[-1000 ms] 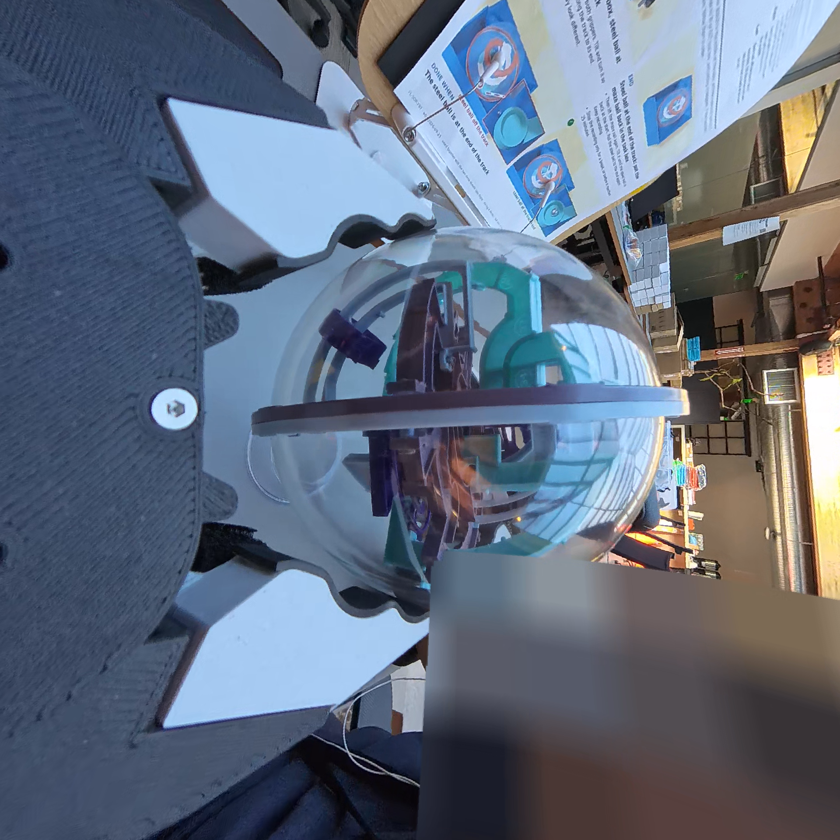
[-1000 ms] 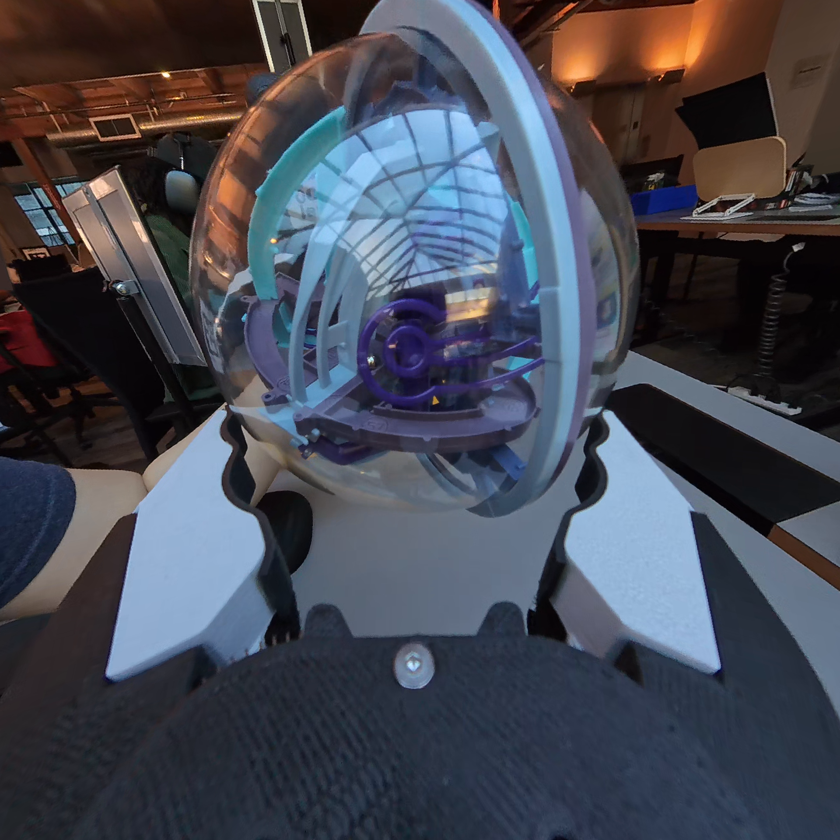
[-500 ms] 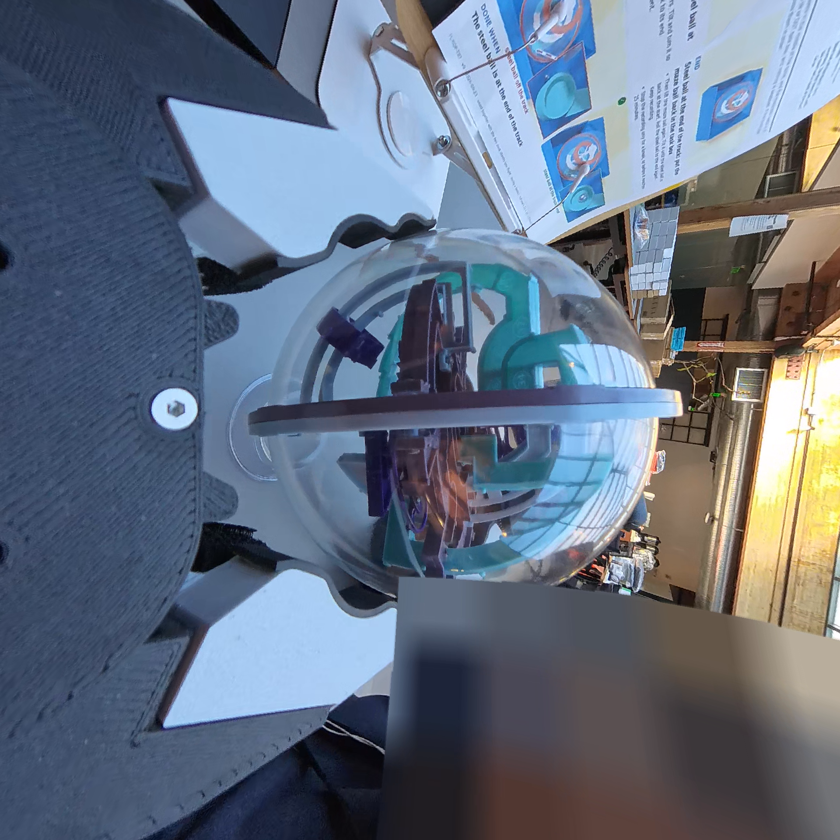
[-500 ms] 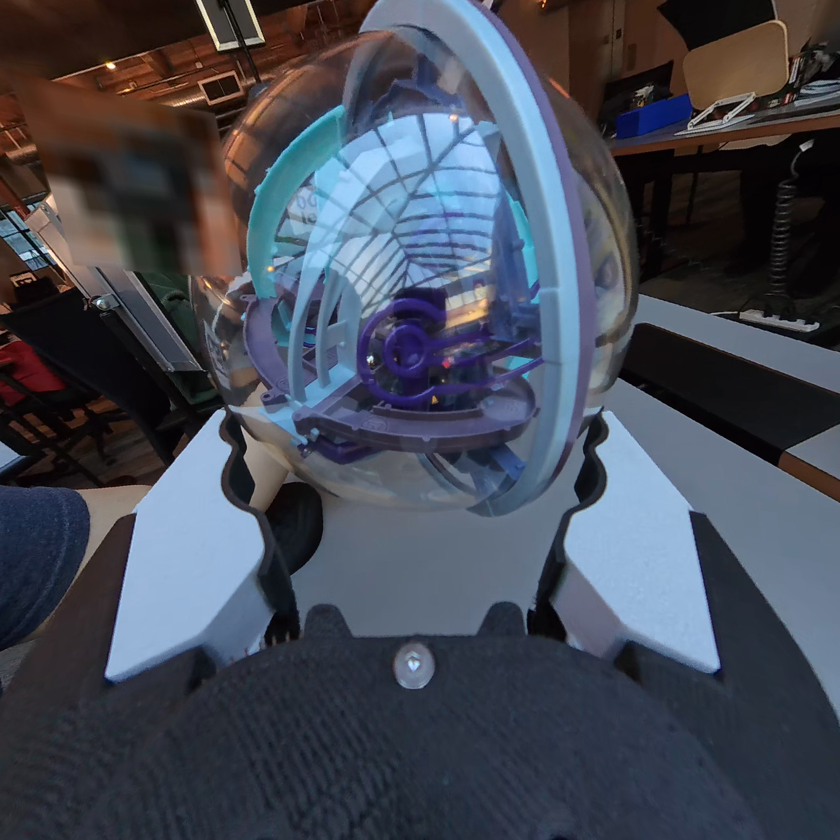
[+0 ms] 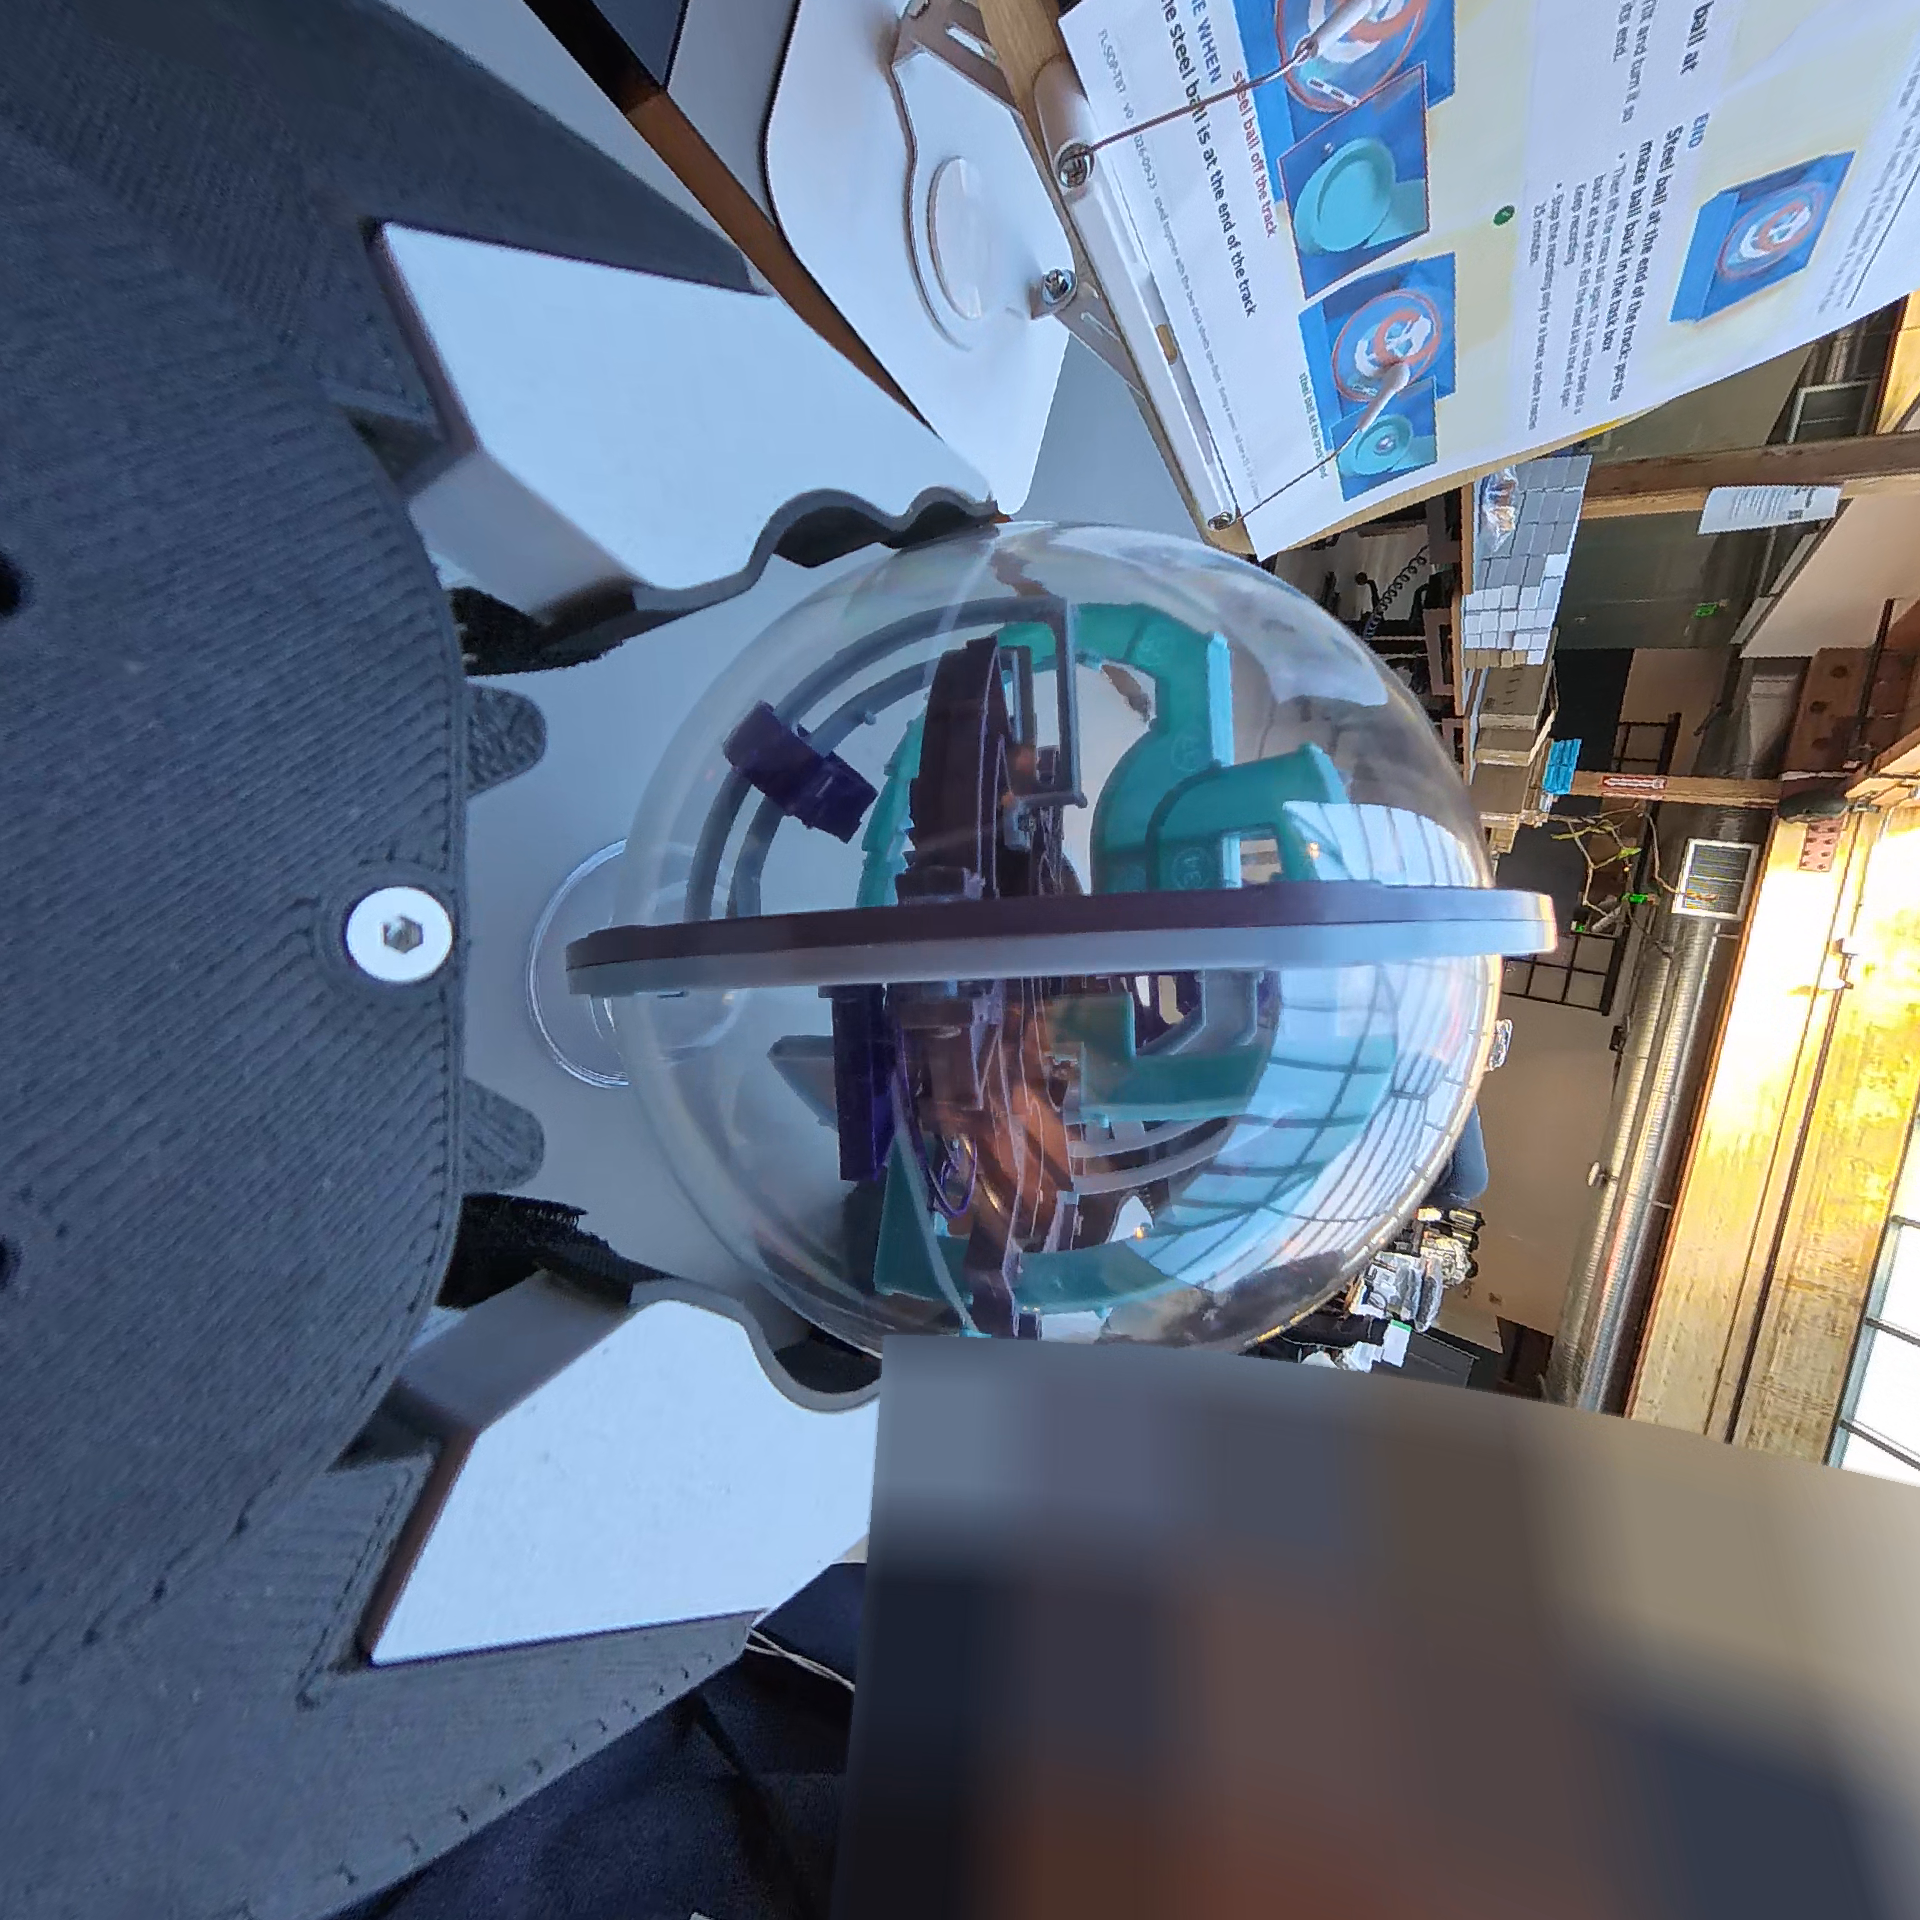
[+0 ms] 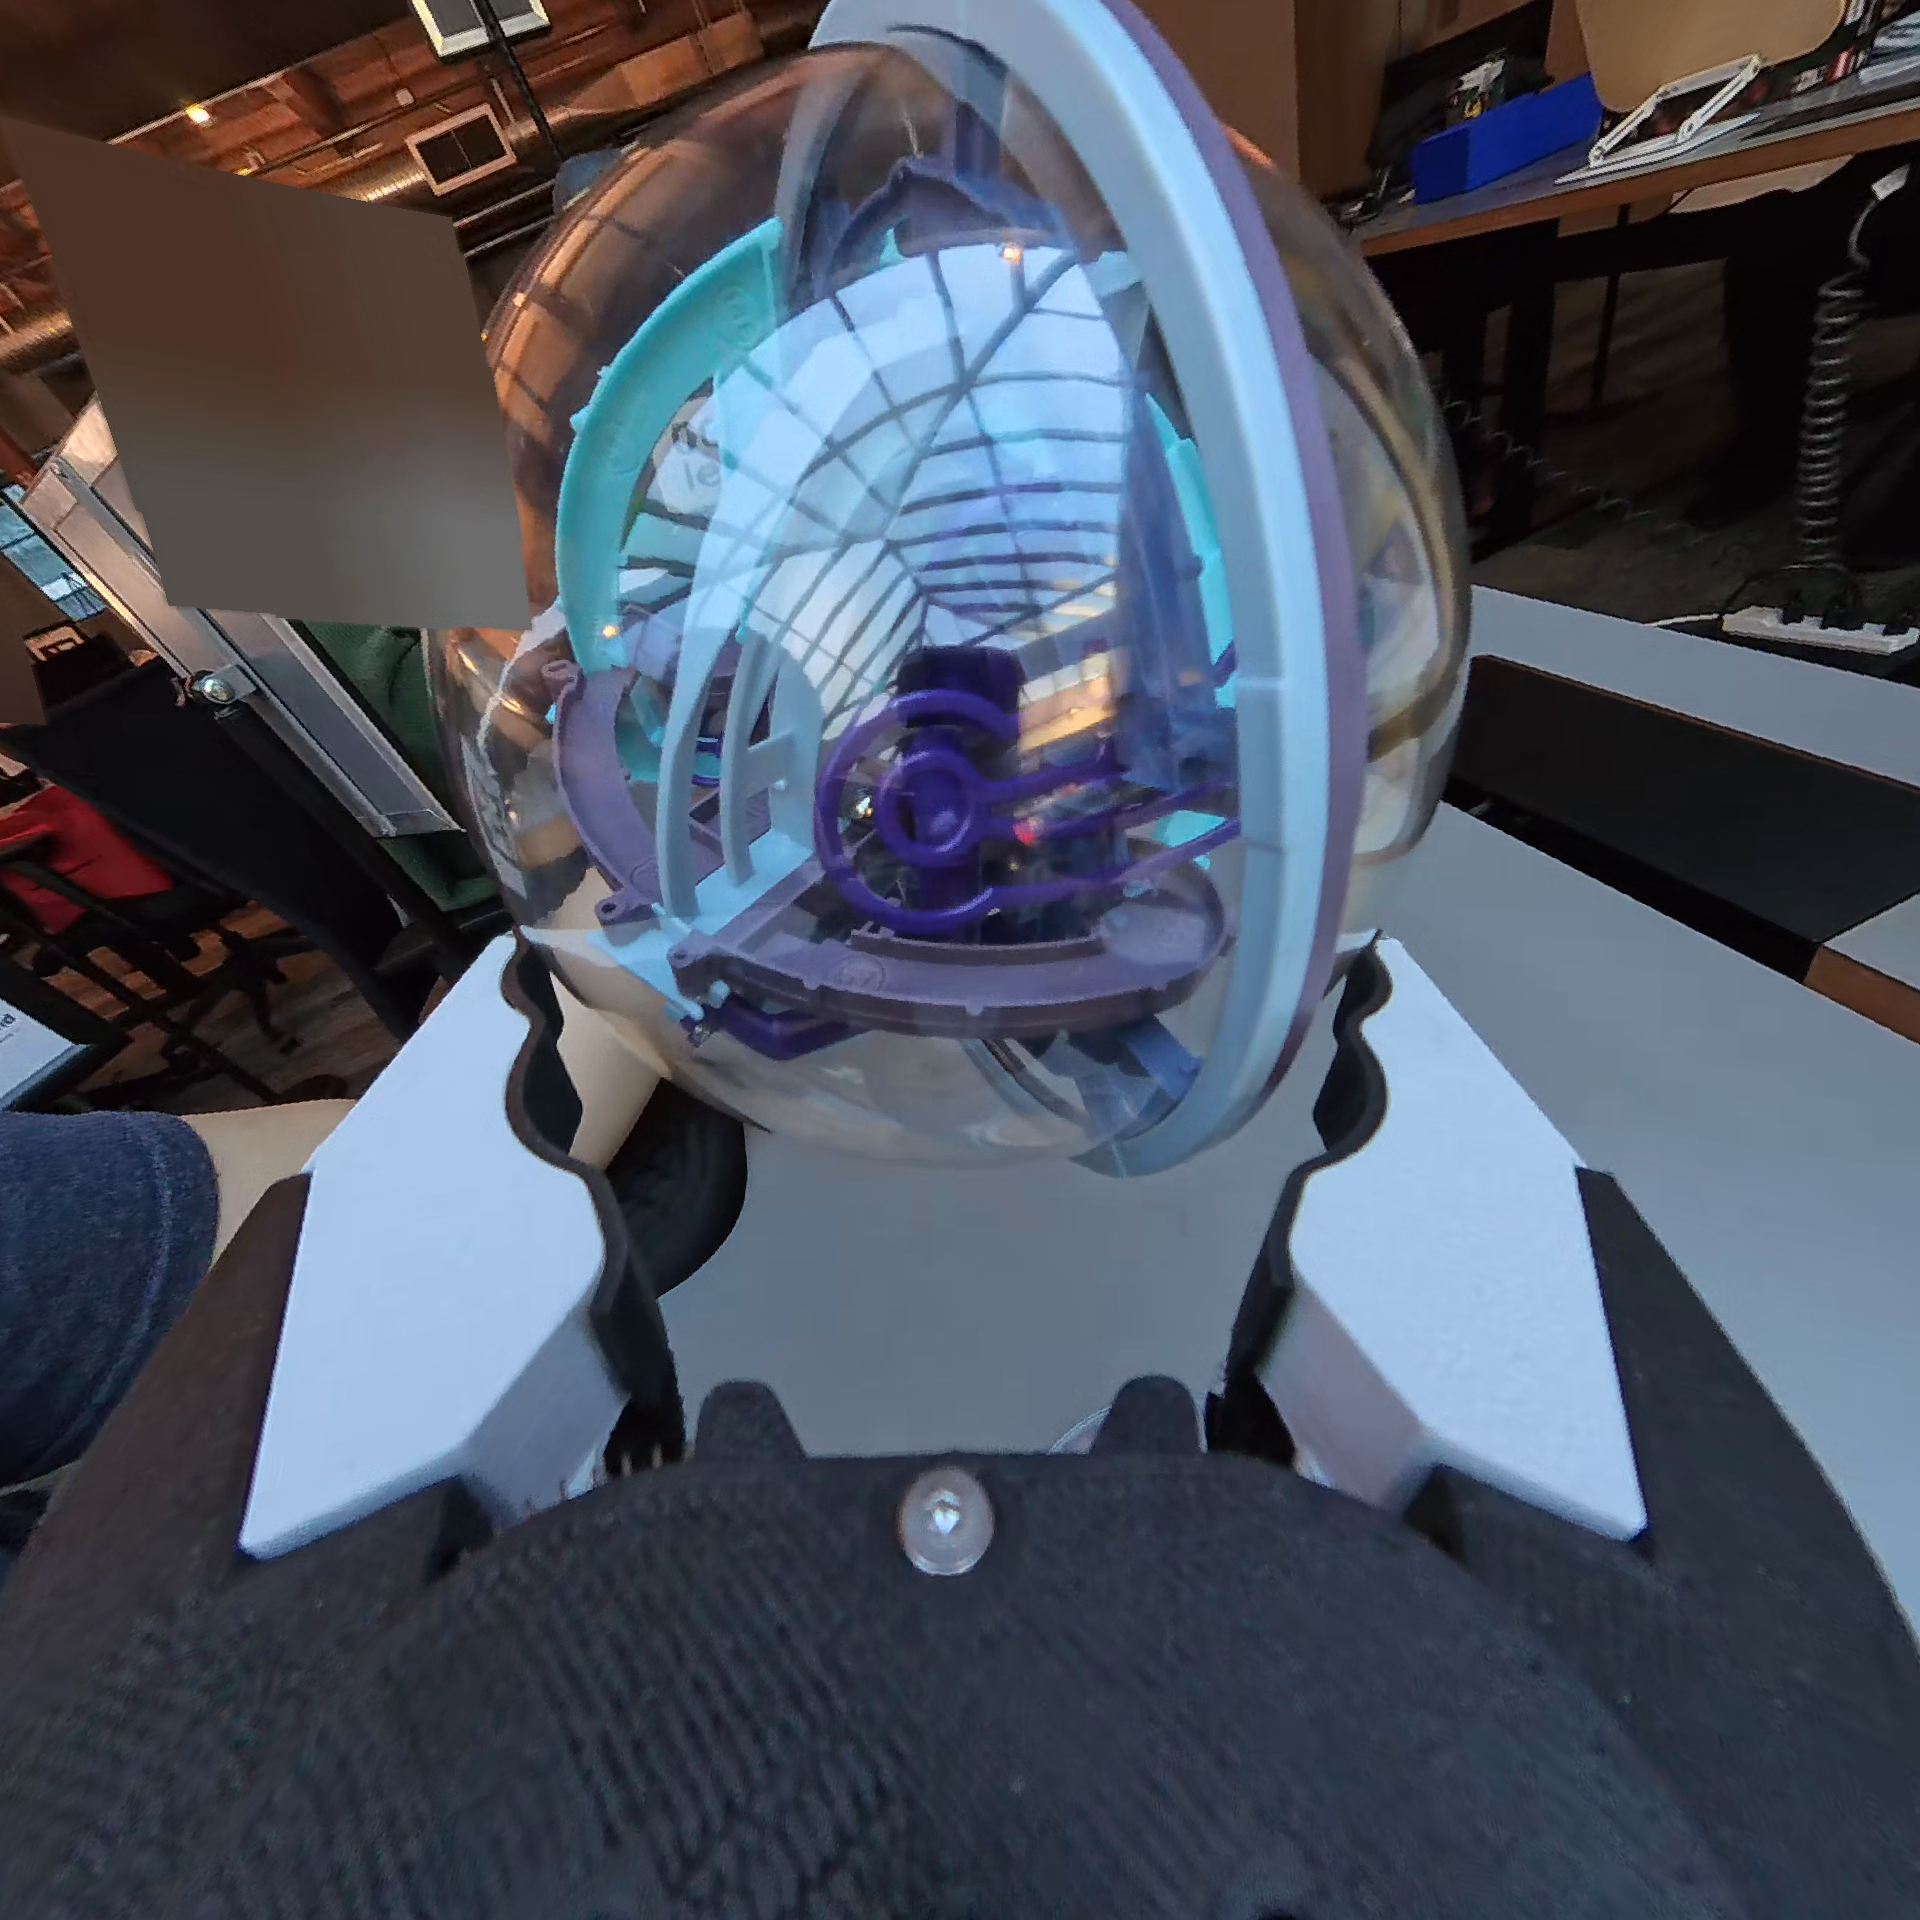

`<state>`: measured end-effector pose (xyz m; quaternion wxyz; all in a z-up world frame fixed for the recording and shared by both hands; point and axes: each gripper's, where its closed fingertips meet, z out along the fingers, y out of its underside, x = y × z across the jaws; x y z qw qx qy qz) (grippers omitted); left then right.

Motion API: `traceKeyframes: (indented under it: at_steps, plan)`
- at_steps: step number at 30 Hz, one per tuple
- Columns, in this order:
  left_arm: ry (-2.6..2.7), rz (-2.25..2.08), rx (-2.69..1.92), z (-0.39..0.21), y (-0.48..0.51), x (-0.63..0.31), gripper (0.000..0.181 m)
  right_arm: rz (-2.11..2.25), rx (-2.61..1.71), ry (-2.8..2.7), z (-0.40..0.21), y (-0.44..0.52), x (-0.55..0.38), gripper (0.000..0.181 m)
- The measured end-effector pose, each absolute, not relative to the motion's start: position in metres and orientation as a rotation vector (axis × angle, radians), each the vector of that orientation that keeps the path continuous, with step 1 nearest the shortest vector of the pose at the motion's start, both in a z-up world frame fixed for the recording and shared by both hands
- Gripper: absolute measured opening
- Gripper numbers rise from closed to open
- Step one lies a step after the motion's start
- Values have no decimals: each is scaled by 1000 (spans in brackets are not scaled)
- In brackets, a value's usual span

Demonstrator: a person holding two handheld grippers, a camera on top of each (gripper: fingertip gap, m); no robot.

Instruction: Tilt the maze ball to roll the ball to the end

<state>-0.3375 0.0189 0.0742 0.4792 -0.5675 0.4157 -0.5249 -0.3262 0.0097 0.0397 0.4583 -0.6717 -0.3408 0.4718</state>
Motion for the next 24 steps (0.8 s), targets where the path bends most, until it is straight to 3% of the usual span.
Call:
traceKeyframes:
  at_steps: [17,24]
  plan:
    - [922,-1473,-1174,71,23,-314,152,899,-1644,-862,61,20,-297,145]
    - [920,-1365,-1175,86,23,-321,151,1000,-1625,-889,56,17,-304,145]
